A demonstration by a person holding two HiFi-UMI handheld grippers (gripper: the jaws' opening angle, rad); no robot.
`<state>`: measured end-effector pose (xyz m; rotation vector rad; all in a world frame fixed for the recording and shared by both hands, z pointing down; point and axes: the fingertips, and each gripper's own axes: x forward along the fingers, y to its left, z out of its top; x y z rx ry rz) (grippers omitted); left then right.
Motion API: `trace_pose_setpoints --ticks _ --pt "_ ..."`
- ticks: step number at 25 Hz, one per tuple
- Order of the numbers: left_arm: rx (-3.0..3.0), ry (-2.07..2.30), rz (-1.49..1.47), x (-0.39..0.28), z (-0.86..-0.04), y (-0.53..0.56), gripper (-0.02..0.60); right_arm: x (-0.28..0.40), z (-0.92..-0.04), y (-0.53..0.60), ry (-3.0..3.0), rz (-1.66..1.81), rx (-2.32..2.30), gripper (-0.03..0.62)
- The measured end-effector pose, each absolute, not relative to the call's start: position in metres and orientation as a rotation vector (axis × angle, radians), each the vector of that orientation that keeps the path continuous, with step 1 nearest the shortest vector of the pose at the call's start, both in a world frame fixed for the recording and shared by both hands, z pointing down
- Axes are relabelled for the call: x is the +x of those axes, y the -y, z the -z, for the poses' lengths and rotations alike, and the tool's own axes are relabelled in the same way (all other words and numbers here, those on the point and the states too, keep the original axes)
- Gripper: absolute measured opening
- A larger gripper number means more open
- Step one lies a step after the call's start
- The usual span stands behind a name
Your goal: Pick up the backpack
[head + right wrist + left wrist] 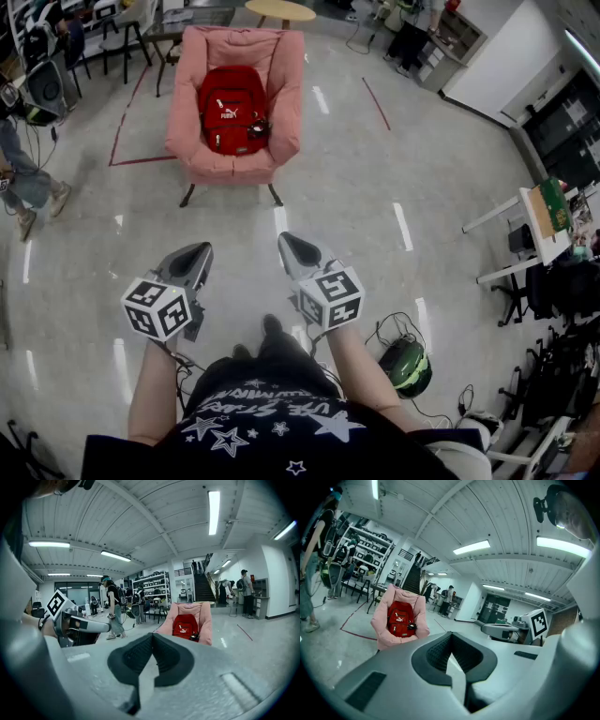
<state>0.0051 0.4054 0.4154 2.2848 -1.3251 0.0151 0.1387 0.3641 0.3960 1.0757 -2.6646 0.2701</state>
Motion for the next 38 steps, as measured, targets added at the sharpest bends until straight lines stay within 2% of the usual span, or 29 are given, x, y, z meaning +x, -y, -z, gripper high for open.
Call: trace_pose_setpoints --ticks 19,25,38 --pt "2.255 1.314 -0.048 0.022 -0.425 -0.436 0.006 0.151 -0.405 -0.375 2.639 -0.256 1.041 0.000" --pt "2.216 1.314 -0.047 0.010 -0.433 -0.447 0.006 0.153 -0.400 -0.383 2.735 -0.369 1.073 0.000" --pt "2.157 1.363 -0.063 -0.003 -0.455 -0.350 0.007 0.165 -0.441 -0.280 2.688 -0.475 1.129 0.000"
